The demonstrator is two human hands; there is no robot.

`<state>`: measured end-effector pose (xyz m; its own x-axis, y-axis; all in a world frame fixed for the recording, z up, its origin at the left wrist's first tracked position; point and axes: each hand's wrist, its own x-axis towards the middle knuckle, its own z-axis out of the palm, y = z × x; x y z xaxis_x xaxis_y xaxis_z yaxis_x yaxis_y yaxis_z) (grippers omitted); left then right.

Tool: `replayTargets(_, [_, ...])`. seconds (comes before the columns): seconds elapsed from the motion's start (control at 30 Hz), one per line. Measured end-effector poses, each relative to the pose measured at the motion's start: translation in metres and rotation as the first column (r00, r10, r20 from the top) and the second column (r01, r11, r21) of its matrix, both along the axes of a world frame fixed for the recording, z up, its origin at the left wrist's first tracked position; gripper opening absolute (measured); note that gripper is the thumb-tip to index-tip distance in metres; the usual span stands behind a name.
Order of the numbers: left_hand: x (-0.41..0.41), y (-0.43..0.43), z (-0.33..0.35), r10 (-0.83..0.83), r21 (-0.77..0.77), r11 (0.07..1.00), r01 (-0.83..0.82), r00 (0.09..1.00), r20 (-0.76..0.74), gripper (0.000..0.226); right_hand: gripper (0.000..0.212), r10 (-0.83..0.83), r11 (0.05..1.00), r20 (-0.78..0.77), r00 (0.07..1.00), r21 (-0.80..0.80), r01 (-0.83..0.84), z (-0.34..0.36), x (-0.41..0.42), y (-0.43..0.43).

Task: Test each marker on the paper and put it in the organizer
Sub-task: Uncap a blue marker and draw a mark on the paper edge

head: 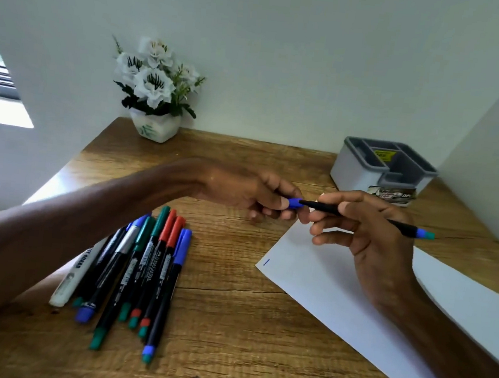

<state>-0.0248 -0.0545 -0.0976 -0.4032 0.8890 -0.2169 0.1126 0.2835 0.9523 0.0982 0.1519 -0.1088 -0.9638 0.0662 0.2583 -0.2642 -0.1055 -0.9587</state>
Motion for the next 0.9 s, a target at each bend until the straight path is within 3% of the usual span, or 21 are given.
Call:
replayTargets(0.1, [0.005,0.008,-0.008,0.26,0.077,0.962,-0.262,0.965,0.038,0.048,0.023,-0.031,1.0,-0.014,0.999,-0.001,0.031,0.001,-0.001,0.003])
replayTargets(0.2, [0.005,0.012,-0.011,0.297,0.12,0.947,-0.298,0.954,0.033,0.058,0.034,-0.049,0.999,-0.02,0.999,0.02,0.049,-0.001,-0.002,0.004])
replayTargets(0.33, [0.009,0.011,-0.009,0.322,0.135,0.935,-0.328,0.945,0.06,0.046,0.028,-0.04,0.999,-0.023,0.999,0.001,0.041,0.0,-0.002,0.005])
replayTargets(0.43, [0.007,0.005,-0.003,0.248,0.132,0.959,-0.253,0.967,0.047,0.046,0.027,-0.042,0.999,-0.028,0.999,-0.006,0.042,0.001,-0.003,0.006])
replayTargets(0.57, [0.002,-0.006,0.011,-0.09,0.073,0.993,0.092,0.995,-0.031,0.032,0.027,-0.056,0.998,-0.034,0.998,-0.008,0.055,0.0,-0.004,0.007])
replayTargets(0.9, [0.021,-0.002,0.028,-0.081,0.018,0.996,0.091,0.952,-0.297,0.036,0.019,-0.019,0.994,-0.068,0.998,0.107,0.026,0.003,-0.002,0.002])
